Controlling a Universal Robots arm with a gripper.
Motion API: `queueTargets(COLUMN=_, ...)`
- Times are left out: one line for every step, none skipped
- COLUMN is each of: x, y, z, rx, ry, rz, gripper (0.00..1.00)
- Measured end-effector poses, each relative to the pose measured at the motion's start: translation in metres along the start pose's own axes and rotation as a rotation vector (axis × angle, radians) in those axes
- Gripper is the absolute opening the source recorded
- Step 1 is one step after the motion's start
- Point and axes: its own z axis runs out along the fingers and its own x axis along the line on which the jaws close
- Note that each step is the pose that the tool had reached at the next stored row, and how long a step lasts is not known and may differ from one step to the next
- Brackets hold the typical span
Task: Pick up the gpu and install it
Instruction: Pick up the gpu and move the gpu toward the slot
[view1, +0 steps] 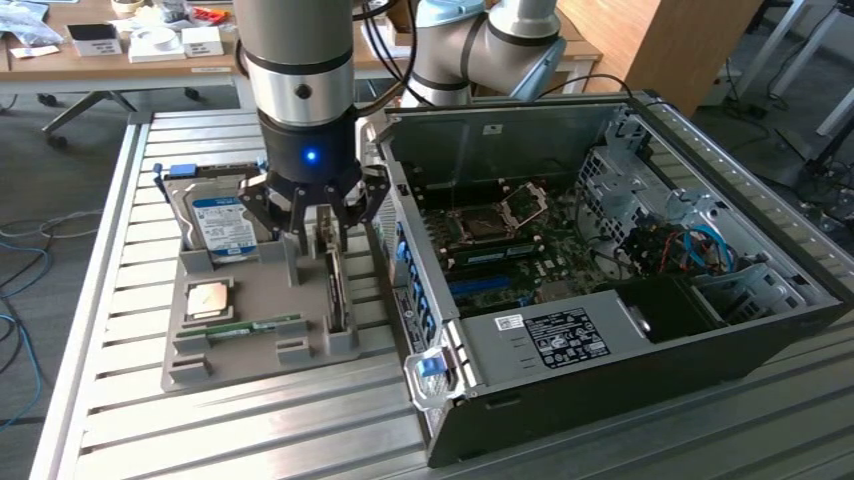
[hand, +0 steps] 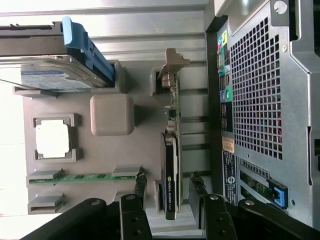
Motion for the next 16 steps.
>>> queueTargets(x=0.000, y=0.0000, z=0.0011, rx=0.0000, ry=0.0001, rz=0.000, gripper=0.47)
queueTargets(x=0.000, y=-0.0001, z=0.0021, rx=0.0001, ry=0.0000, rz=0.000, gripper=0.47)
queueTargets(x=0.000, y=-0.0001, z=0.0032, rx=0.0000, ry=-0.0001, rz=0.000, gripper=0.47)
queueTargets(x=0.000, y=-0.0002, z=0.0042, rx=0.0001, ry=0.0001, rz=0.000, gripper=0.47)
queueTargets(x=0.000, y=-0.0002, z=0.0052, rx=0.0001, ry=0.0000, rz=0.000, gripper=0.47)
queueTargets(x=0.000, y=-0.0003, z=0.0062, rx=0.0001, ry=0.0000, rz=0.000, gripper=0.47)
queueTargets(x=0.000, y=-0.0003, z=0.0072, rx=0.0001, ry=0.0001, rz=0.000, gripper=0.47)
queueTargets(x=0.000, y=-0.0004, z=0.0083, rx=0.0001, ry=0.0001, rz=0.000, gripper=0.47)
queueTargets(x=0.000, y=-0.0004, z=0.0094, rx=0.0001, ry=0.0001, rz=0.000, gripper=0.47)
queueTargets(x=0.000, y=-0.0005, z=0.0105, rx=0.0000, ry=0.0000, rz=0.000, gripper=0.47)
queueTargets(x=0.000, y=-0.0005, z=0.0116, rx=0.0000, ry=0.0000, rz=0.000, gripper=0.47)
queueTargets(x=0.000, y=-0.0005, z=0.0127, rx=0.0000, ry=0.0000, rz=0.000, gripper=0.47)
queueTargets(x=0.000, y=-0.0006, z=0.0137, rx=0.0000, ry=0.0000, rz=0.000, gripper=0.47)
queueTargets(x=0.000, y=-0.0006, z=0.0146, rx=0.0001, ry=0.0000, rz=0.000, gripper=0.47)
queueTargets(x=0.000, y=-0.0007, z=0.0153, rx=0.0001, ry=0.0000, rz=0.000, gripper=0.47)
queueTargets(x=0.000, y=-0.0007, z=0.0158, rx=0.0000, ry=0.0000, rz=0.000, gripper=0.47)
